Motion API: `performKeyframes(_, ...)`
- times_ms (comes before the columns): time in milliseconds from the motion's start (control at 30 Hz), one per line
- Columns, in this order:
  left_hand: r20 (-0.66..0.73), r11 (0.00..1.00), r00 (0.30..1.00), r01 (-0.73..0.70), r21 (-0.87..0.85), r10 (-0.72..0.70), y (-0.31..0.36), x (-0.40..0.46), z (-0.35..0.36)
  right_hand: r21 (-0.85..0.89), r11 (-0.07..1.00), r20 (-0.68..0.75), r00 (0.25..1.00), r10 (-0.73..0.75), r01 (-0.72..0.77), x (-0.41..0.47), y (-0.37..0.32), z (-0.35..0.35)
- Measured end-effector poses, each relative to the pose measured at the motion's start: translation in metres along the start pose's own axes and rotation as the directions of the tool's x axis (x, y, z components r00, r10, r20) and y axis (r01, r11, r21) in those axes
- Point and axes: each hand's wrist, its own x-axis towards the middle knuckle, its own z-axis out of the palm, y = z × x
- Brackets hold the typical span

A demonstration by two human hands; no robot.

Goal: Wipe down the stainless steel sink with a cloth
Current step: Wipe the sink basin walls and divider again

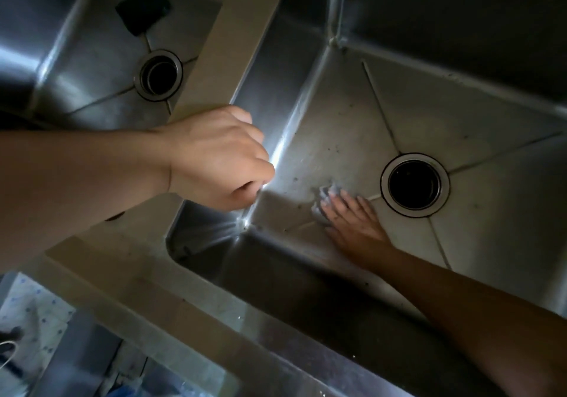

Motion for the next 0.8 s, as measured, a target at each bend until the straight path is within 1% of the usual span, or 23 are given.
performKeyframes(33,0.011,1.000,1.000,0.002,0.002,-0.002,0.000,0.000,-0.001,0.008,0.995,-0.033,0.995,-0.096,0.097,-0.002,-0.003,0.005)
performKeyframes(100,0.024,1.000,1.000,-0.004,0.000,0.004,0.000,0.000,-0.002,-0.037,0.941,-0.060,0.939,-0.338,0.336,-0.014,0.004,0.012)
performKeyframes(133,0.028,1.000,1.000,-0.009,-0.002,0.009,0.000,0.000,-0.002,-0.048,0.916,-0.036,0.916,-0.401,0.399,-0.020,0.013,0.013)
performKeyframes(167,0.031,1.000,0.999,-0.012,-0.003,0.012,0.000,0.000,-0.002,-0.060,0.912,-0.057,0.911,-0.409,0.406,-0.025,0.023,0.015)
performKeyframes(200,0.032,1.000,0.999,-0.013,-0.003,0.014,-0.001,0.000,-0.002,-0.064,0.934,-0.084,0.930,-0.357,0.352,-0.028,0.032,0.015)
performKeyframes(267,0.040,1.000,0.999,-0.014,-0.006,0.014,-0.001,0.000,-0.002,-0.055,0.989,-0.176,0.973,-0.146,0.139,-0.023,0.042,0.011)
performKeyframes(300,0.043,1.000,0.999,-0.014,-0.012,0.015,-0.002,-0.001,-0.002,-0.037,0.998,-0.218,0.974,-0.054,0.048,-0.017,0.043,0.008)
performKeyframes(333,0.043,1.000,0.999,-0.011,-0.016,0.012,-0.002,-0.001,-0.002,0.008,1.000,-0.234,0.972,0.014,-0.013,-0.009,0.041,0.003)
performKeyframes(367,0.041,1.000,0.999,-0.003,-0.014,0.003,-0.001,0.000,-0.001,0.090,0.995,-0.233,0.970,0.071,-0.052,-0.001,0.039,0.003)
performKeyframes(400,0.037,1.000,0.999,0.011,-0.004,-0.011,-0.001,0.000,-0.001,0.217,0.971,-0.188,0.972,0.140,-0.098,0.008,0.037,-0.004)
performKeyframes(433,0.031,1.000,0.999,0.027,0.012,-0.027,0.000,0.001,-0.001,0.373,0.911,-0.128,0.963,0.238,-0.176,0.016,0.036,-0.012)
performKeyframes(467,0.031,0.999,0.999,0.038,0.029,-0.039,0.001,0.002,-0.001,0.546,0.790,-0.079,0.922,0.380,-0.279,0.023,0.035,-0.022)
performKeyframes(500,0.036,0.998,0.998,0.044,0.040,-0.045,0.001,0.002,-0.001,0.696,0.611,-0.011,0.845,0.535,-0.378,0.029,0.036,-0.030)
performKeyframes(533,0.038,0.998,0.998,0.046,0.045,-0.048,0.001,0.002,-0.002,0.813,0.391,0.078,0.746,0.662,-0.432,0.033,0.039,-0.040)
performKeyframes(567,0.035,0.998,0.998,0.048,0.044,-0.049,0.001,0.003,-0.003,0.895,0.153,0.174,0.643,0.746,-0.419,0.036,0.044,-0.049)
performKeyframes(600,0.031,0.998,0.998,0.048,0.042,-0.050,0.002,0.003,-0.003,0.931,-0.083,0.282,0.558,0.780,-0.354,0.038,0.050,-0.057)
performKeyframes(633,0.031,0.998,0.998,0.048,0.037,-0.049,0.002,0.003,-0.004,0.921,-0.293,0.386,0.506,0.771,-0.257,0.039,0.058,-0.065)
performKeyframes(667,0.038,0.998,0.998,0.046,0.031,-0.047,0.002,0.004,-0.004,0.878,-0.450,0.470,0.475,0.744,-0.164,0.038,0.066,-0.071)
performKeyframes(700,0.048,0.999,0.998,0.044,0.027,-0.046,0.003,0.004,-0.005,0.823,-0.558,0.541,0.456,0.707,-0.111,0.035,0.074,-0.075)
performKeyframes(733,0.057,0.999,0.997,0.045,0.026,-0.046,0.003,0.004,-0.005,0.771,-0.631,0.598,0.441,0.669,-0.088,0.032,0.081,-0.077)
performKeyframes(800,0.066,0.998,0.997,0.049,0.027,-0.051,0.003,0.004,-0.005,0.686,-0.726,0.670,0.427,0.607,-0.043,0.025,0.088,-0.077)
